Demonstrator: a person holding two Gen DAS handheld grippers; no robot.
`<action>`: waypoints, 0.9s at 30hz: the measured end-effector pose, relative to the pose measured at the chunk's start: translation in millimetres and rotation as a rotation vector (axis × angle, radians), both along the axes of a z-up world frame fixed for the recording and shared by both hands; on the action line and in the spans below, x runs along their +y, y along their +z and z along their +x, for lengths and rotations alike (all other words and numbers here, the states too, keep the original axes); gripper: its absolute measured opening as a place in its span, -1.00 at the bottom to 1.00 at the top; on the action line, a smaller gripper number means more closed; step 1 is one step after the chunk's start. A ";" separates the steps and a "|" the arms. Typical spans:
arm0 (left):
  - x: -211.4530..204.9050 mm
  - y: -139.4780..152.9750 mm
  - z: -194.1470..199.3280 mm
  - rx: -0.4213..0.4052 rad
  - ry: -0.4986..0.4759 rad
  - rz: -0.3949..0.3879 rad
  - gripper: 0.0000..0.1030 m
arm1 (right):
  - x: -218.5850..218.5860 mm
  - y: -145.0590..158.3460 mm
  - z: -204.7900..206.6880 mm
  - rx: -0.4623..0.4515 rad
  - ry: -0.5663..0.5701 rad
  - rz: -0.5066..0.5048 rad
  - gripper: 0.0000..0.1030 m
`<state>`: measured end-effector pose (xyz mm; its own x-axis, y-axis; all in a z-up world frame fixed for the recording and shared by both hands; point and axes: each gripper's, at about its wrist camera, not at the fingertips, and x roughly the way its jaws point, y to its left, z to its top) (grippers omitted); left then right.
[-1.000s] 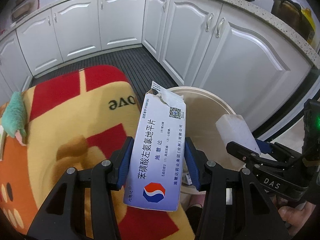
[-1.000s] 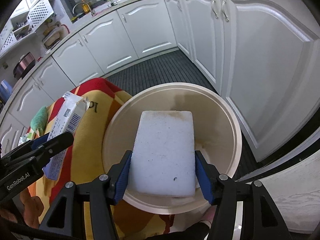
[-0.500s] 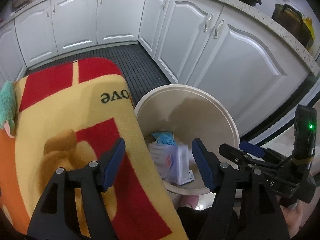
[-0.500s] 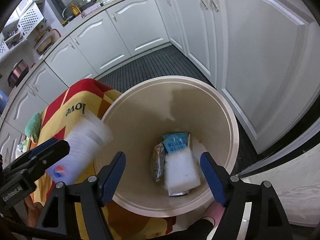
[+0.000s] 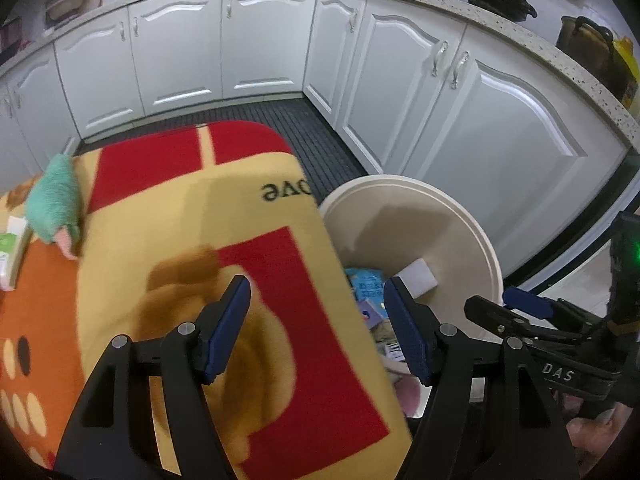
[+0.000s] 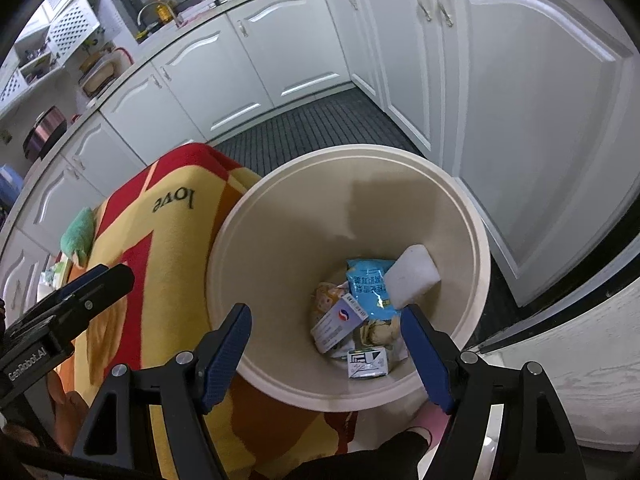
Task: Collect trash
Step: 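Move both tools back over the table toward the foam and green cloth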
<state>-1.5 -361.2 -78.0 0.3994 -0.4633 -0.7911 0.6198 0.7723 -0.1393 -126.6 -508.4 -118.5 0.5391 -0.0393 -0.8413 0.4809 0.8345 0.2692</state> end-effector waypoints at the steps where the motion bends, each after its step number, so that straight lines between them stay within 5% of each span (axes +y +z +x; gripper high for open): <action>1: 4.4 0.8 0.1 -0.005 0.006 0.000 0.32 | 3.8 3.0 0.8 -0.004 0.008 -0.003 0.45; 17: 100.9 14.7 16.1 -0.033 0.160 0.012 0.32 | 72.3 30.0 33.2 -0.053 0.141 -0.032 0.45; 27: 212.4 22.9 42.6 -0.027 0.301 0.022 0.33 | 127.8 34.2 66.1 -0.067 0.263 -0.020 0.46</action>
<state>41.2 -148.8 -55.1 0.5375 -0.3037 -0.7867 0.3659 0.9245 -0.1070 -60.4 -380.6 -84.3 0.5876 0.0935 -0.8037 0.2287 0.9336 0.2758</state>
